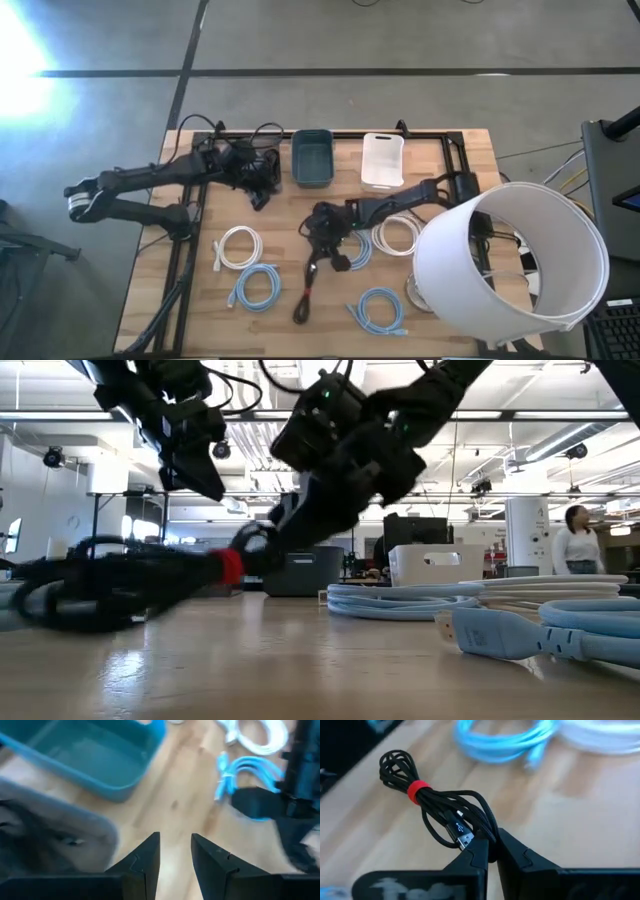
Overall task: Sort HDMI cables
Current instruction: Put the black HDMI cable into the black bin
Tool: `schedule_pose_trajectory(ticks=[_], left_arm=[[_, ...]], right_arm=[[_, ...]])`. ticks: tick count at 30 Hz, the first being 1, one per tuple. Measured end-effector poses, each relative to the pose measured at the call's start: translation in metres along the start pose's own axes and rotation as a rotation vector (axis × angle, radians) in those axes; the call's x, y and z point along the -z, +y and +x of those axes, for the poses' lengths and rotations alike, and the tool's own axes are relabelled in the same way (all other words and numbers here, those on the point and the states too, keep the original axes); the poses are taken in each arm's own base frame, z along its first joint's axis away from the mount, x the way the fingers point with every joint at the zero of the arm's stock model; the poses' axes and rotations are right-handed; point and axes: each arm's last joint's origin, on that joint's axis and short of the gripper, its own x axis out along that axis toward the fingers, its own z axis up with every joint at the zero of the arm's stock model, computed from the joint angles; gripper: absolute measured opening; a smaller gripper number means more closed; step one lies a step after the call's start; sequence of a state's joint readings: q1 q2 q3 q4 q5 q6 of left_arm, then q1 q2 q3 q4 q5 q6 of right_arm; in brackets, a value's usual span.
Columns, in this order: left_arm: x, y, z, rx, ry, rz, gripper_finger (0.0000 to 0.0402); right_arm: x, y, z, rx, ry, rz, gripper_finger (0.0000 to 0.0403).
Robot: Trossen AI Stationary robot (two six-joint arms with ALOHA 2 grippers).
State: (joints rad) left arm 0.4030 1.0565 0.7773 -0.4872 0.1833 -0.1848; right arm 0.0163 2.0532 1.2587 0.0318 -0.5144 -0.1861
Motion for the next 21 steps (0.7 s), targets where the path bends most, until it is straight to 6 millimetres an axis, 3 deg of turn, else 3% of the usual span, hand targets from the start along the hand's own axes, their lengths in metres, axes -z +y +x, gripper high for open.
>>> schedule_pose_trajectory(ticks=[11,16,21], left_arm=[[0.030,-0.014,0.027,0.213,-0.021,-0.099,0.0113],[0.042,-0.016,0.035,0.241,-0.041,-0.078,0.0113],[0.047,-0.015,0.040,0.267,-0.092,-0.089,0.0113]], right_arm=[[-0.038,-0.019,-0.076,0.543,-0.056,-0.085,0.0014],[-0.049,-0.019,-0.096,0.588,-0.108,-0.094,0.0014],[-0.052,-0.020,-0.099,0.600,-0.128,-0.101,0.0014]])
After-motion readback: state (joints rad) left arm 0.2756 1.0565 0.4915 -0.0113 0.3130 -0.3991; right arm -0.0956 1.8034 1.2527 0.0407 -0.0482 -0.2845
